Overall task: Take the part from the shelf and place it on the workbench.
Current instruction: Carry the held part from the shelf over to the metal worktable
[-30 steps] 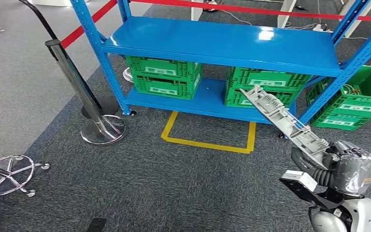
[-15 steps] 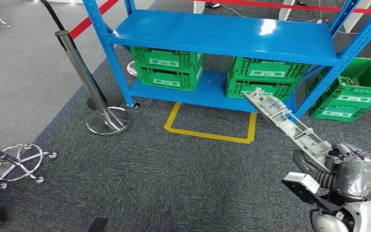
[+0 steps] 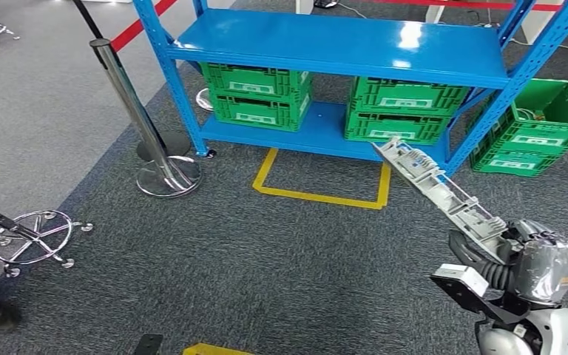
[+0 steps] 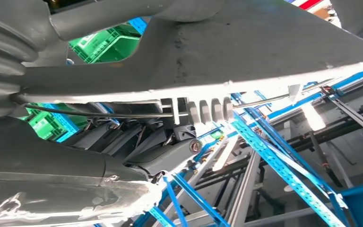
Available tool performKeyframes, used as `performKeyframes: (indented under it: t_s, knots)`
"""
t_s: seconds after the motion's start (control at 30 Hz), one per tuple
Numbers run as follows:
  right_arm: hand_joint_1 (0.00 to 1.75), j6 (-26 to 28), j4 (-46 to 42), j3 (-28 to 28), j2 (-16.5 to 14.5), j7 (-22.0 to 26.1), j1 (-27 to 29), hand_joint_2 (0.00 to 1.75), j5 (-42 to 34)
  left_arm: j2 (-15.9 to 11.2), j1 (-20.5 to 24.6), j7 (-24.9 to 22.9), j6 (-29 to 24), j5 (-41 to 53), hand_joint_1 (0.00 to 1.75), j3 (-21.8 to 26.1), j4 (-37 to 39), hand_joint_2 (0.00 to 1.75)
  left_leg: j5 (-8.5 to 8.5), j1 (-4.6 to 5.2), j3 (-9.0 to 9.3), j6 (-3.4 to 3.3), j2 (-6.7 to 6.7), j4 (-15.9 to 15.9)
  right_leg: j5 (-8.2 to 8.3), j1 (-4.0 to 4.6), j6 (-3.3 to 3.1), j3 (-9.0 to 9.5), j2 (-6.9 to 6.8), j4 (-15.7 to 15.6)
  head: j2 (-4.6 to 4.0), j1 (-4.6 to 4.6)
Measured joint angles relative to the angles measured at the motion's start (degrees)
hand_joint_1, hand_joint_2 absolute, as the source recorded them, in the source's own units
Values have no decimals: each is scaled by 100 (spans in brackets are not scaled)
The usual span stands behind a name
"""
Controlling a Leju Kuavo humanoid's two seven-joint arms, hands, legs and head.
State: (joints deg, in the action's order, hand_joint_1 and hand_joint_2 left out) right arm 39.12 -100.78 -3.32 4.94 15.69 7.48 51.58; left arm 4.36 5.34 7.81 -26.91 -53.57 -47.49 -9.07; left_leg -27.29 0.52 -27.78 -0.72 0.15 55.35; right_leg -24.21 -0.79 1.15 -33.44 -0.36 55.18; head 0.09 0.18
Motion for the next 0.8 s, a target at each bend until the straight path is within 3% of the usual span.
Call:
performKeyframes:
  t_s: [0.07, 0.1, 0.2, 0.23, 0.27, 0.3, 0.4, 0.47, 0.6, 0.8]
  knots:
    - [175, 1, -4, 4, 1, -1, 5, 175, 2, 3, 0, 10, 8, -16, 0, 2, 0, 175, -3, -1, -16, -32, 6, -74, -5, -18, 73, -62, -3, 53, 0, 5]
    - [175, 2, -8, 9, 1, -1, 12, 175, 2, 6, -2, 18, 11, -27, 0, 3, 0, 175, 14, -8, -38, -66, 13, -112, -99, -27, 120, -151, 1, 203, 0, 19]
    - [175, 4, -15, 22, 2, 0, 48, 175, 1, 19, -10, 28, 15, -44, 0, 4, 0, 175, 102, -8, -130, -159, 30, -151, -699, -34, 212, -637, 15, 1320, 0, 55]
    - [175, 3, -15, 26, 2, -2, 63, 175, 1, 23, -13, 28, 15, -44, 0, 4, 0, 175, 121, 3, -156, -167, 31, -148, -822, -34, 223, -754, 14, 1646, 0, 54]
    - [175, 3, -14, 30, 2, -4, 78, 175, 0, 24, -18, 28, 15, -44, 0, 4, 0, 175, 137, 12, -177, -166, 31, -143, -841, -33, 226, -773, 15, 1773, 0, 55]
    - [175, 3, -14, 34, 2, -7, 88, 175, 0, 25, -23, 28, 15, -44, 0, 4, 0, 175, 148, 17, -191, -163, 30, -134, -750, -33, 222, -668, 14, 1652, 0, 54]
    - [175, 3, -16, 40, 4, -10, 84, 175, 31, 35, -21, 28, 17, -44, 0, 4, 0, 175, 140, 34, -229, -127, 28, -61, -324, -23, 171, 39, 12, 493, 0, 54]
    - [175, 4, -24, 47, 6, -19, 81, 175, 115, 36, -12, 28, 20, -44, 0, 4, 0, 175, 127, 59, -298, -110, 27, 15, -283, -14, 119, 250, 13, 107, 0, 47]
    - [175, 4, -31, 82, 7, -42, 114, 175, 237, 31, -16, 26, 20, -44, 0, 4, 0, 175, 156, 70, -366, -152, 28, 55, -272, 4, 77, 215, 17, 98, 0, 39]
    - [175, 4, -31, 121, 7, -95, 109, 175, 431, 29, -12, 26, 33, -44, 0, 4, 0, 175, 201, 46, -396, -75, 28, 42, -258, 29, 17, 169, 13, 133, 0, 41]
